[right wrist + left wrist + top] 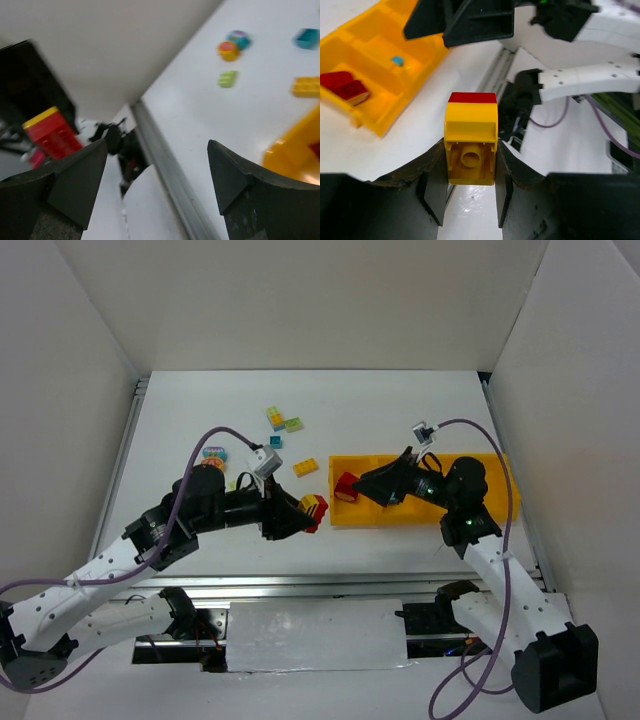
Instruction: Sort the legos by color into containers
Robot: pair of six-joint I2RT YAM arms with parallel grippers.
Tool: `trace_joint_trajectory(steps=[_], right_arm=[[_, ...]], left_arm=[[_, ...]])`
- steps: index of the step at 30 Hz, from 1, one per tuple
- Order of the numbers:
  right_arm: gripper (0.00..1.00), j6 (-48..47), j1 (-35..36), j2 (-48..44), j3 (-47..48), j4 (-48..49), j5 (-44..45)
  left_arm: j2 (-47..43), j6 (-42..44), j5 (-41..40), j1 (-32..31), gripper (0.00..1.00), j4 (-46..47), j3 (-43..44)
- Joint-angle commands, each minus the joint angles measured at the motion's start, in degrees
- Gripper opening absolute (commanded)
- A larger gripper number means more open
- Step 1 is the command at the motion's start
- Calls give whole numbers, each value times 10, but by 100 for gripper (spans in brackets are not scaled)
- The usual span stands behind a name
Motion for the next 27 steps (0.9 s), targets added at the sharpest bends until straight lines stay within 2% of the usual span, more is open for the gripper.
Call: trace_joint_trajectory(steps=[1,2,4,8,11,16,19,21,24,25,26,27], right_arm=[[88,127,27,-25,-36,260,-183],[90,133,40,-37,-38,279,-174],[91,109,87,-46,-27,253,-150],[91,109,156,-46,-8,265,-116],[91,130,179,-35,-7,315,-112],[89,127,199,-32,-8,322,-97],[85,123,211,-25,2,320,-93],[80,118,218,-21,6,314,-90],[62,108,226,-14,11,312,-87],[44,106,227,-11,12,311,-87],[17,101,228,-10,12,309,-88],[0,92,228,-10,11,302,-86]], left_arm=[[-3,-9,123,3,0,116,-14],[-4,-11,152,3,0,128,-18],[-1,-16,174,3,0,154,-24],[8,-22,178,3,0,164,-24],[15,-27,177,3,0,166,-22],[21,-30,178,3,0,170,-23],[21,-30,177,3,0,172,-24],[22,-33,176,3,0,177,-25],[23,-35,179,3,0,180,-24],[23,-35,177,3,0,180,-23],[23,-35,177,2,0,180,-22],[23,-33,175,3,0,177,-22]])
